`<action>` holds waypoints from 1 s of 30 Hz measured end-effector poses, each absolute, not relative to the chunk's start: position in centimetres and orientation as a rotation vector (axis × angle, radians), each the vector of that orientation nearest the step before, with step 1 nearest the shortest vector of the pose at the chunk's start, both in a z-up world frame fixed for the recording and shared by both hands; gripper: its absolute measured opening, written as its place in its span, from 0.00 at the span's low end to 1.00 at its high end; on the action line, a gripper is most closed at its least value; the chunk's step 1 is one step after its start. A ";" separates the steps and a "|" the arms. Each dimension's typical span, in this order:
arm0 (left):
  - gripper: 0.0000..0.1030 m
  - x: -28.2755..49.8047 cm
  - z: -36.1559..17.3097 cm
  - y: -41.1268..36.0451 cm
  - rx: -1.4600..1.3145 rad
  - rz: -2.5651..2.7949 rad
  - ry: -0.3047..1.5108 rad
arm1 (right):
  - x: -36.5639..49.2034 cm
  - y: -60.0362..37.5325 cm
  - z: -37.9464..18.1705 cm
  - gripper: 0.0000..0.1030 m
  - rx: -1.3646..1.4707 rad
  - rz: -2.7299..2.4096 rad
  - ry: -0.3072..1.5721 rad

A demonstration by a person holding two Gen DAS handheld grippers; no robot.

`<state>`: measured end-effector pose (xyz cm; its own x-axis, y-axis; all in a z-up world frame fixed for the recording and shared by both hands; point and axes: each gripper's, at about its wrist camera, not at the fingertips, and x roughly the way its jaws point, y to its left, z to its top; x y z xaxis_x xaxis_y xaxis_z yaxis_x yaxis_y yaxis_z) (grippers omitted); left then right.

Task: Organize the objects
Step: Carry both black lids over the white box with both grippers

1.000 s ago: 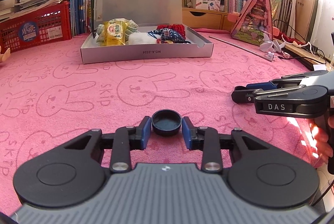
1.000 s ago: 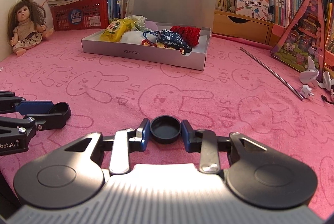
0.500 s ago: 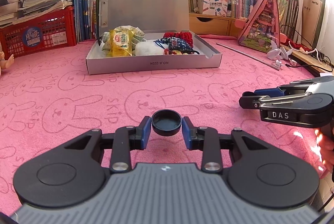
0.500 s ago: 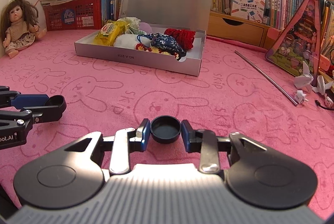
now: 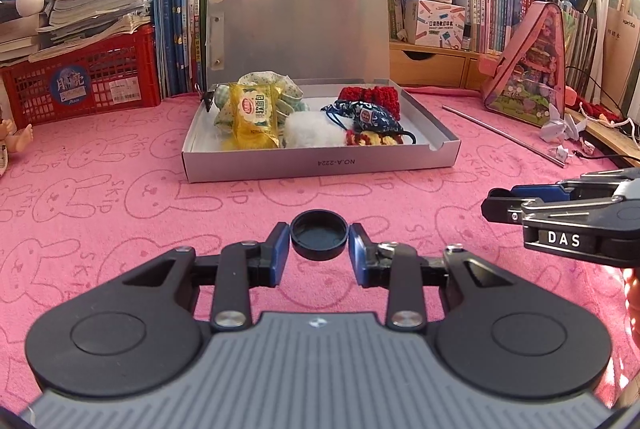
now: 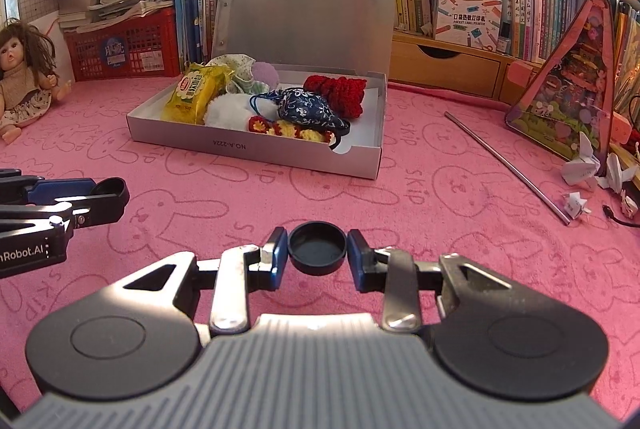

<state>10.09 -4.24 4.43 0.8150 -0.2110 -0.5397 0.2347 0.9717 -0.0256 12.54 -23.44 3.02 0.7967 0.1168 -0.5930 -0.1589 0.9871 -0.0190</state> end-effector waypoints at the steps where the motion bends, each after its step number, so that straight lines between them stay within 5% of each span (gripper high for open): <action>1: 0.37 10.5 4.5 -4.2 0.042 -0.235 0.570 | 12.8 -23.4 3.2 0.35 -0.068 0.146 0.630; 30: 0.37 25.6 6.4 -0.8 -0.012 -0.137 0.558 | 26.1 -24.9 5.3 0.35 0.084 0.088 0.725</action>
<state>25.61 -0.76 6.39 0.8394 -0.1325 -0.5271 0.1263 0.9908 -0.0481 26.11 -24.95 5.30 0.7449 0.1093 -0.6582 -0.0510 0.9929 0.1072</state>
